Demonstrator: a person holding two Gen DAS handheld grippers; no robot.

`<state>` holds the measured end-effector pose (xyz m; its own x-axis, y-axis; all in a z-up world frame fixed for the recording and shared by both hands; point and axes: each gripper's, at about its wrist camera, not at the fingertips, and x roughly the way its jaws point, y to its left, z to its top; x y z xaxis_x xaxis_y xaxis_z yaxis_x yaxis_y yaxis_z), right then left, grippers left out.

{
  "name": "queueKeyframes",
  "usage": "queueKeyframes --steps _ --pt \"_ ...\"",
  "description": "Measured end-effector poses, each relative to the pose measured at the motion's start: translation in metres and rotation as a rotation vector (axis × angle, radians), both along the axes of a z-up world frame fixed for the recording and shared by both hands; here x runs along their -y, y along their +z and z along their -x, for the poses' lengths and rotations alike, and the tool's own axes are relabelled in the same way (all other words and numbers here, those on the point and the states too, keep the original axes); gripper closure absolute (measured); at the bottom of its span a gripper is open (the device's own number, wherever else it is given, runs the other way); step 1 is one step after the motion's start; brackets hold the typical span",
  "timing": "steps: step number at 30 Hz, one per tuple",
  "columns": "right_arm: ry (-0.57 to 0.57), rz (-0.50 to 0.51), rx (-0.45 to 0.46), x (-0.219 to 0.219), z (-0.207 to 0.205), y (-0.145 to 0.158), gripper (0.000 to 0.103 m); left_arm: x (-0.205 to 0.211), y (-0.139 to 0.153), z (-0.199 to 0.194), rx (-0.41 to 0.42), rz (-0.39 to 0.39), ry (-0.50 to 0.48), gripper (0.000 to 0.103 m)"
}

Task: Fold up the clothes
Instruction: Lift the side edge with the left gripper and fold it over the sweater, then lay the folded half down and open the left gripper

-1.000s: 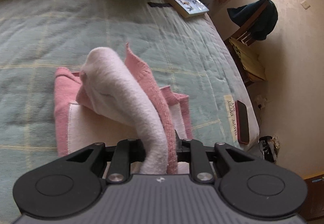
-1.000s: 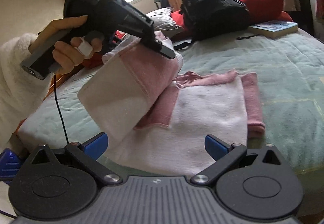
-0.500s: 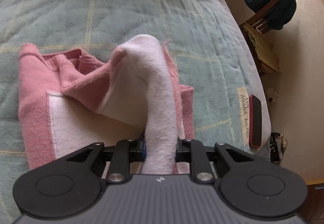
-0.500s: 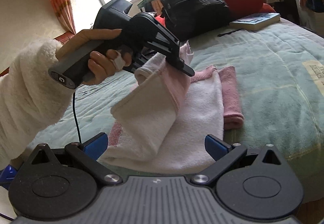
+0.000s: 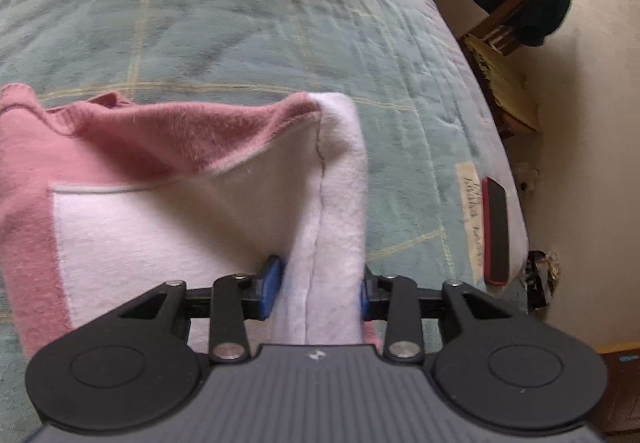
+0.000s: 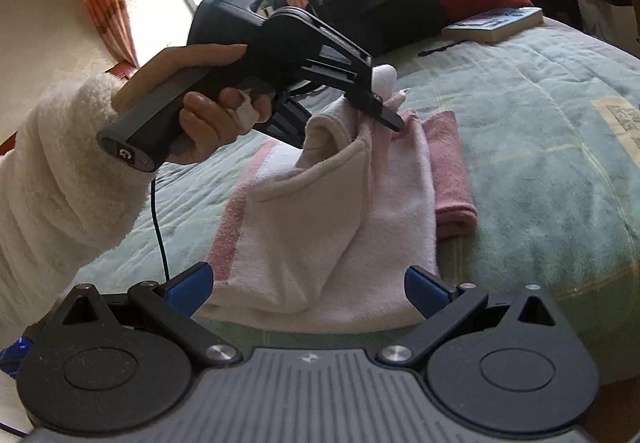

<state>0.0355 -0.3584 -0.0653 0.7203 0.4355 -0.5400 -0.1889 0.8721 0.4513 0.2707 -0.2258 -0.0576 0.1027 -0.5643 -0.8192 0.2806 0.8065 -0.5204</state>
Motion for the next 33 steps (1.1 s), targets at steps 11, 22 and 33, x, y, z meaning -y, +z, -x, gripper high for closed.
queueKeyframes --steps 11,22,33 --pt "-0.052 -0.03 -0.032 0.014 -0.001 -0.01 0.0 -0.005 0.027 0.036 0.195 0.088 -0.132 0.045" --pt "0.01 -0.271 -0.119 0.021 -0.019 -0.039 0.0 -0.075 0.027 0.107 0.468 -0.068 -0.09 0.022" --pt "-0.017 -0.426 -0.094 0.038 -0.041 -0.051 0.0 -0.107 0.01 0.127 0.474 -0.001 -0.063 0.015"
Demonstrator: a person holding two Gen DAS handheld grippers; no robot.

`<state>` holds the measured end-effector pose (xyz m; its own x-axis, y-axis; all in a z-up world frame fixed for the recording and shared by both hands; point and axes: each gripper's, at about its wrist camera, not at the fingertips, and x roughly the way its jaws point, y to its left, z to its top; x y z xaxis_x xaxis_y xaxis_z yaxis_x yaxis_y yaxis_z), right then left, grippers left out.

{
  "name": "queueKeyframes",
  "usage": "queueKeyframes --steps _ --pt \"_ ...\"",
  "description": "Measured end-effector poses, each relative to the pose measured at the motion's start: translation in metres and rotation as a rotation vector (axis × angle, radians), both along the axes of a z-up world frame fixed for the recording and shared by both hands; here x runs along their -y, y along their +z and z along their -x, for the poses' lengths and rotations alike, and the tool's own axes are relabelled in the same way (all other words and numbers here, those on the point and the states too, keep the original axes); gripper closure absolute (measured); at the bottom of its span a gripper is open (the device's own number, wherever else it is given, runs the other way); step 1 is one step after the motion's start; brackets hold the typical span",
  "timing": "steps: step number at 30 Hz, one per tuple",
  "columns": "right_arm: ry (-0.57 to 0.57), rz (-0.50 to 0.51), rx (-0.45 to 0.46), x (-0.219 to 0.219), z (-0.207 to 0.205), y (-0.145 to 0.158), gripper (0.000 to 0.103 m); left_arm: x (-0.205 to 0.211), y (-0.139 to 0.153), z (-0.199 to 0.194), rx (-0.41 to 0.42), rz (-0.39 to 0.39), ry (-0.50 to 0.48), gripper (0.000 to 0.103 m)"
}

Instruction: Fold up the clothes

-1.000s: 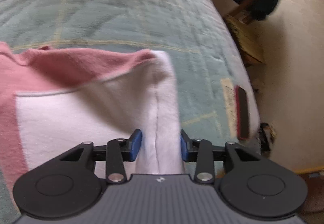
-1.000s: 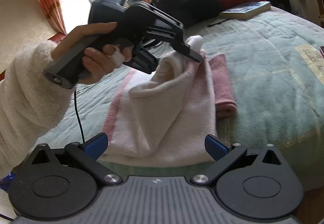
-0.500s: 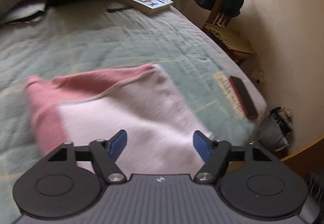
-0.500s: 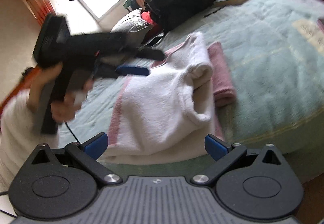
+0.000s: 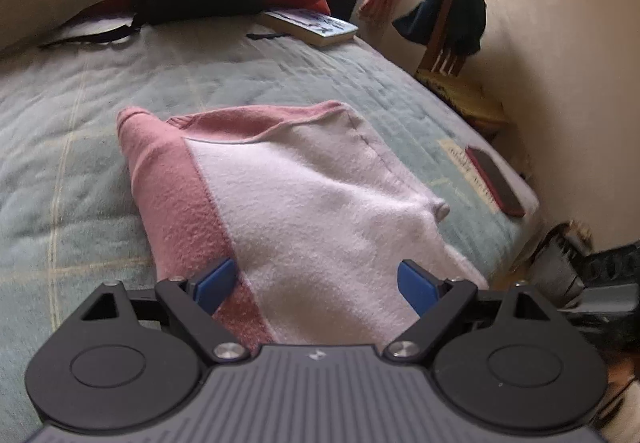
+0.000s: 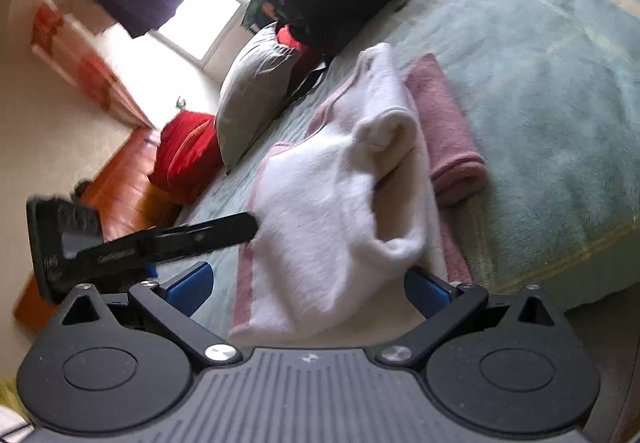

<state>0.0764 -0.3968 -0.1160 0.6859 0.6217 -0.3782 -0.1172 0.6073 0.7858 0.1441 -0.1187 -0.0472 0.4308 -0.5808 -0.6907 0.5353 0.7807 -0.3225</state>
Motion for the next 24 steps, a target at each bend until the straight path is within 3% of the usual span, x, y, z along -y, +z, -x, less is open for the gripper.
queueKeyframes --steps 5,12,19,24 --pt "0.013 -0.159 0.019 0.016 -0.015 -0.007 0.0 -0.008 0.013 0.008 0.054 -0.028 0.049 0.014" --pt "-0.004 -0.202 -0.02 0.026 -0.059 -0.019 0.0 -0.016 0.016 0.009 0.066 -0.017 0.056 0.014" --pt "0.098 -0.205 -0.043 0.025 -0.096 -0.009 0.0 -0.021 0.016 0.008 0.083 -0.046 0.073 0.014" --pt "0.129 -0.188 -0.126 0.033 -0.129 -0.014 0.0 -0.024 0.015 0.008 0.083 -0.055 0.077 0.014"
